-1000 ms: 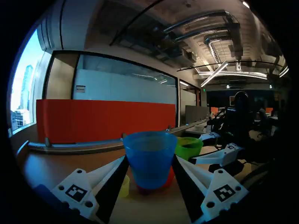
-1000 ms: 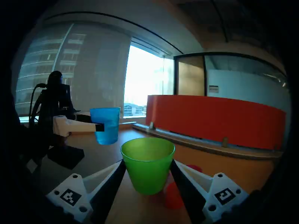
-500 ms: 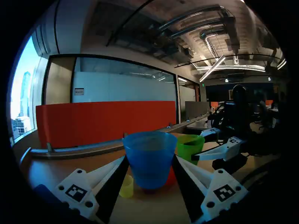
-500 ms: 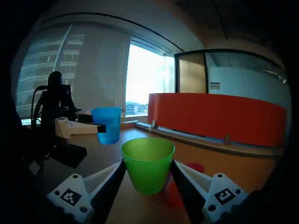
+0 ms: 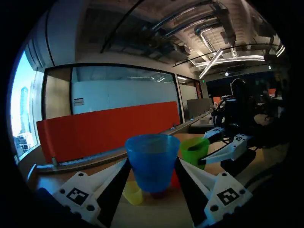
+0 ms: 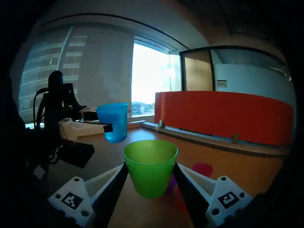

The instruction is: Pour water

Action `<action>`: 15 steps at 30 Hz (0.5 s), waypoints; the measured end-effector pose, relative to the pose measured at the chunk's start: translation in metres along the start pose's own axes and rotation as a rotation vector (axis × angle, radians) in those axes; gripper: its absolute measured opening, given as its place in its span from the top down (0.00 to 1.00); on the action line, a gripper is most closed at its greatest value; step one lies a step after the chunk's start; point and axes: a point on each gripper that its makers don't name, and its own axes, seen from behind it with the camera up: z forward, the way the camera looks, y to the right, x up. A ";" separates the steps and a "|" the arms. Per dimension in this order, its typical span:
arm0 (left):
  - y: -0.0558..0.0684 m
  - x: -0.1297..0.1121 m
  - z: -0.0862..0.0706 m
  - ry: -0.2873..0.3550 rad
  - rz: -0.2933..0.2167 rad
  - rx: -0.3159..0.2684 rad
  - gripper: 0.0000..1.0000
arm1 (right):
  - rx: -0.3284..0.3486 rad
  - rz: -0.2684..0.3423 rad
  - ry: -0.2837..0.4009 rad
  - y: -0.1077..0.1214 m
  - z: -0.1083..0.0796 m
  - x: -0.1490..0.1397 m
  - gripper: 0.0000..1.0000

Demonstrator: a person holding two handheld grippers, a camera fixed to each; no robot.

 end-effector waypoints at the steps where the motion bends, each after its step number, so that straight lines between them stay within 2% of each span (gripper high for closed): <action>1: 0.000 0.001 0.000 0.002 0.002 -0.001 0.21 | 0.004 0.000 -0.003 -0.001 0.000 -0.001 0.14; 7: -0.002 0.005 0.000 0.010 0.017 -0.001 0.21 | 0.019 -0.008 -0.020 -0.006 0.003 -0.003 0.14; 15: -0.006 0.007 0.000 0.010 0.068 0.007 0.21 | 0.035 -0.020 -0.034 -0.010 0.005 -0.007 0.14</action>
